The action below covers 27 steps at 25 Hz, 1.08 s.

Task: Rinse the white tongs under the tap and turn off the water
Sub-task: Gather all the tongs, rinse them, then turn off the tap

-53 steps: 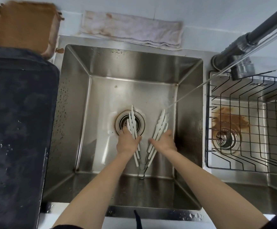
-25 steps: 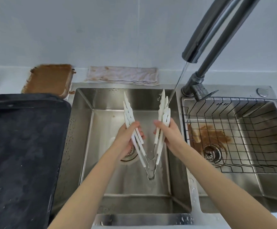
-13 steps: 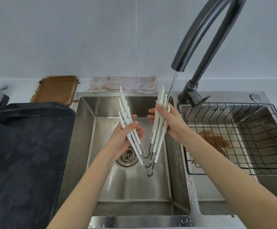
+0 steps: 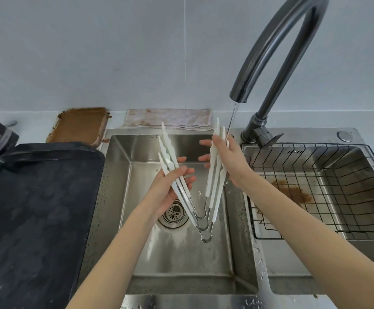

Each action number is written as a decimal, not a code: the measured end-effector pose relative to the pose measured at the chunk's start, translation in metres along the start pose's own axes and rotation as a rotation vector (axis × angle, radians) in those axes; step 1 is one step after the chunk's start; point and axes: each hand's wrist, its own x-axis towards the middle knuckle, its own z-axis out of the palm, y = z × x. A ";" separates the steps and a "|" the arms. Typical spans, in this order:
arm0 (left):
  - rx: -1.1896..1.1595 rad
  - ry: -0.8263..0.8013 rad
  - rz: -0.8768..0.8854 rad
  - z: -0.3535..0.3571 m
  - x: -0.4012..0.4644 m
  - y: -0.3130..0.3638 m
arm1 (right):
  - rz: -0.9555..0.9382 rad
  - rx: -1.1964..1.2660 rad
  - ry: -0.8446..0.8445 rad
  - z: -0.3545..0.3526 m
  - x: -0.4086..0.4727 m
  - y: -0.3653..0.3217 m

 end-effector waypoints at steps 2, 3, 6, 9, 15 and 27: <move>0.006 -0.011 -0.007 -0.001 0.000 0.002 | -0.057 0.005 0.003 -0.001 0.000 0.000; -0.007 -0.016 -0.015 -0.001 0.000 0.002 | -0.062 0.017 0.003 -0.001 0.000 0.000; -0.057 -0.041 -0.040 0.001 -0.002 -0.001 | -0.024 0.037 0.036 -0.002 0.004 -0.003; -0.070 -0.060 -0.059 0.005 -0.004 -0.005 | -0.011 0.033 0.085 -0.004 0.007 -0.006; -0.022 -0.118 -0.039 0.020 0.001 -0.006 | 0.061 0.123 0.237 -0.032 0.000 -0.001; 0.216 -0.188 -0.023 0.052 0.014 0.005 | 0.018 0.323 0.219 -0.070 -0.020 0.002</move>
